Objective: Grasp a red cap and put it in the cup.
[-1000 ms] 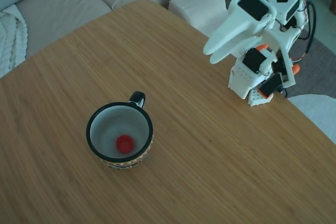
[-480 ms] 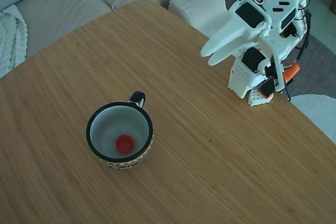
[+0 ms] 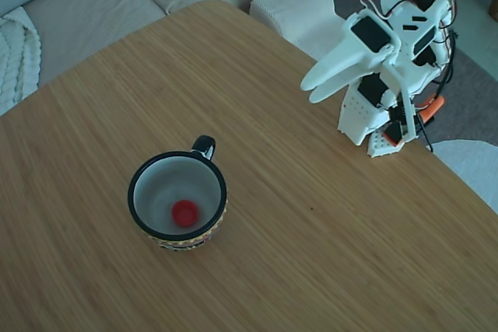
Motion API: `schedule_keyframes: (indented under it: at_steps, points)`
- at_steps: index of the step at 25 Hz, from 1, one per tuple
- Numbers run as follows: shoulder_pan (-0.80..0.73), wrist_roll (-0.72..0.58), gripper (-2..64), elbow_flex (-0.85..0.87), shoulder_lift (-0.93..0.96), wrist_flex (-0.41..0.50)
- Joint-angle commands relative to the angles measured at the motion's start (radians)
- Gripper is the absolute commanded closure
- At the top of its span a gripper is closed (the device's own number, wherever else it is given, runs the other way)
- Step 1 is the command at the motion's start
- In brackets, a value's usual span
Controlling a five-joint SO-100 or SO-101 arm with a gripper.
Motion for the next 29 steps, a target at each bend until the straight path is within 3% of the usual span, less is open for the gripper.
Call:
schedule_keyframes:
  at_steps: [1,29]
  points:
    - [-0.003,0.003,29.4,0.011,0.018,0.003]
    - [-0.028,0.005,29.4,0.011,0.037,0.006]
